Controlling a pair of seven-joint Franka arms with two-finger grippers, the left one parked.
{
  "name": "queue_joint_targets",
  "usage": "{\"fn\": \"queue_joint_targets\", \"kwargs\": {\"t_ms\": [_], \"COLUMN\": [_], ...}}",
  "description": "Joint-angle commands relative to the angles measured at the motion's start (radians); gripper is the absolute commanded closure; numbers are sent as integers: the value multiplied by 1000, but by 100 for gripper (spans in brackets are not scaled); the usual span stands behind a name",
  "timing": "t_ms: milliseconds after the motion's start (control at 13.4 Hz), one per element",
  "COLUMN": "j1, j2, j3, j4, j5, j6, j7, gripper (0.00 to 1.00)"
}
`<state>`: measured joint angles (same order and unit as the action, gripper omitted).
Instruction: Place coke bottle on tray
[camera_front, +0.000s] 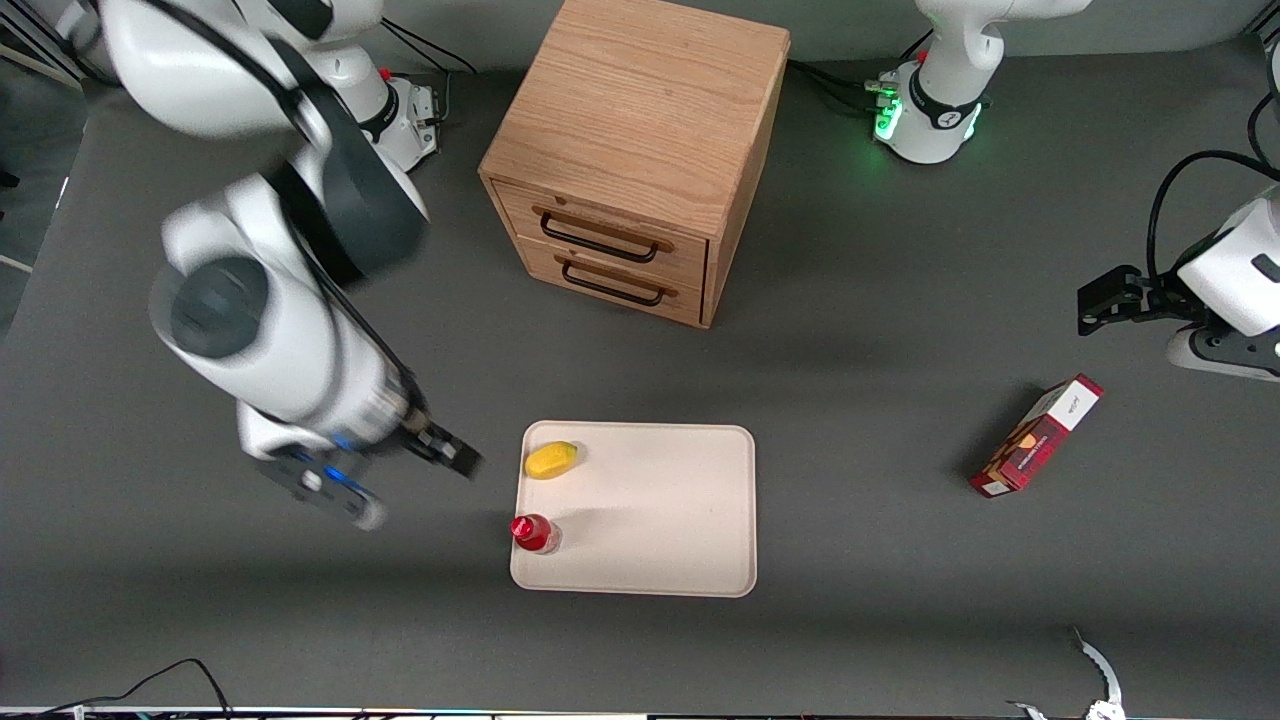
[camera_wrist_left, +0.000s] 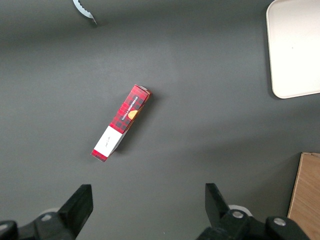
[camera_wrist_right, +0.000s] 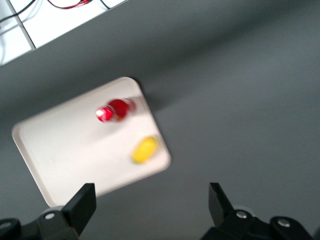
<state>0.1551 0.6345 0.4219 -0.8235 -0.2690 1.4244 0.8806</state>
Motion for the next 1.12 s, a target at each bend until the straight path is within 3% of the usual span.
{"fn": "queue_joint_targets", "kwargs": {"t_ms": [0,149,373,597,1045], "j1": [-119,-198,-195,-195,-189], "j2": [-233,-393,-644,-809,-786], "j3": [25,-41,-295,-348,-371], "j4": [-178,-325,-691,-1023,-961], "j5": [37,137,287,295,336], "j6": [-140,-176,-46,167,134], "j7": [-209,-361,-596,-657,-657], "gripper": [0,0,0,0,0]}}
